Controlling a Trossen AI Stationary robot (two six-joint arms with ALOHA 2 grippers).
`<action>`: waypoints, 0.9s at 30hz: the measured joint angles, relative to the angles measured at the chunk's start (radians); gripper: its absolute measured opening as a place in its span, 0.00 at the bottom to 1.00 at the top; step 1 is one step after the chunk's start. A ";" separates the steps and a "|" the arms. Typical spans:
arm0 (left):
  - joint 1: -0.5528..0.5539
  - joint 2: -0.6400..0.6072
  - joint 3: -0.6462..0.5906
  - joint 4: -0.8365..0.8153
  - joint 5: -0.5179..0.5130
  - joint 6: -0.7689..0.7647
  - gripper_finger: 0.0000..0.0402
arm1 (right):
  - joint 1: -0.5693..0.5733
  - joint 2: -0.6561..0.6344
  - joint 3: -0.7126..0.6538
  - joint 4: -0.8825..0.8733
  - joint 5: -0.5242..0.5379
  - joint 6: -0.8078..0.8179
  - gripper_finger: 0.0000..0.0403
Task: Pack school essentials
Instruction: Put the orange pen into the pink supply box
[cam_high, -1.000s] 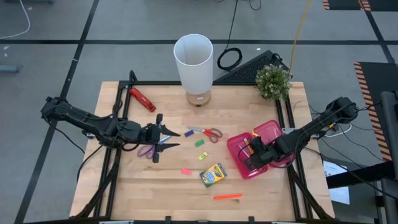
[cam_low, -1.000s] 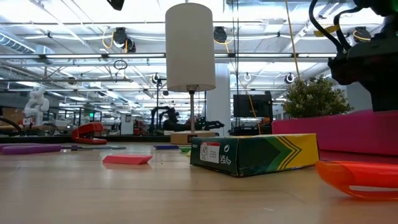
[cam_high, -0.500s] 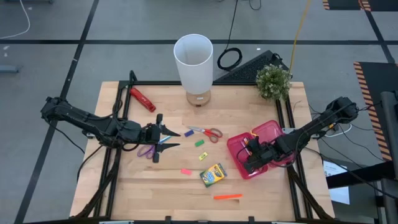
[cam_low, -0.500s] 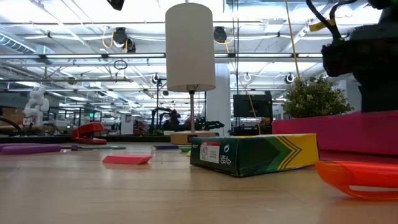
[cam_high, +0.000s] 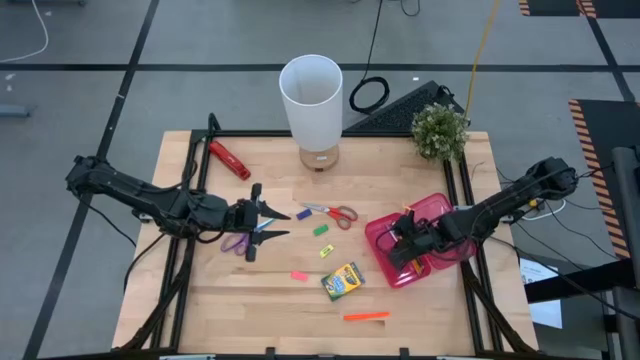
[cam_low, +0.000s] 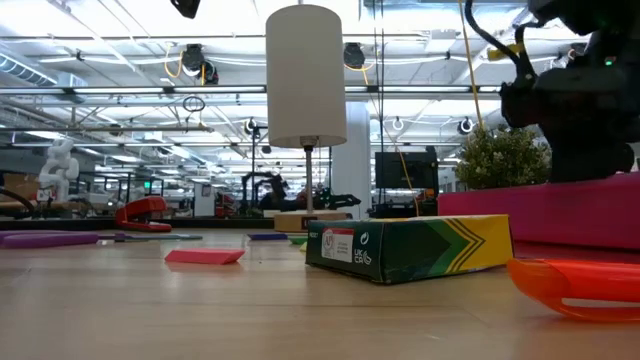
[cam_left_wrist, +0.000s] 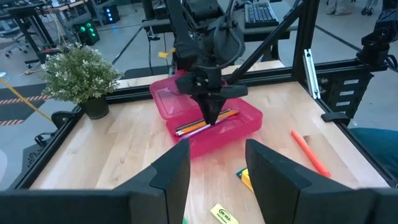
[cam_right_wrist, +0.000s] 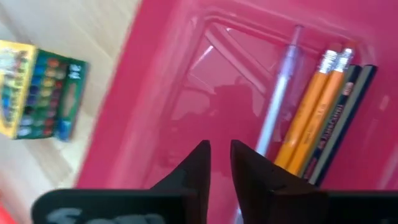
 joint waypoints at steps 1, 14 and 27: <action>0.000 0.008 0.001 0.002 0.000 -0.004 0.40 | 0.000 0.000 -0.003 0.001 0.000 -0.008 0.11; -0.061 0.181 0.001 -0.129 -0.021 -0.156 0.40 | 0.056 -0.068 0.033 0.213 0.034 -0.161 0.02; -0.251 0.363 0.000 -0.187 -0.049 -0.316 0.40 | 0.193 0.006 0.087 0.465 0.133 -0.311 0.04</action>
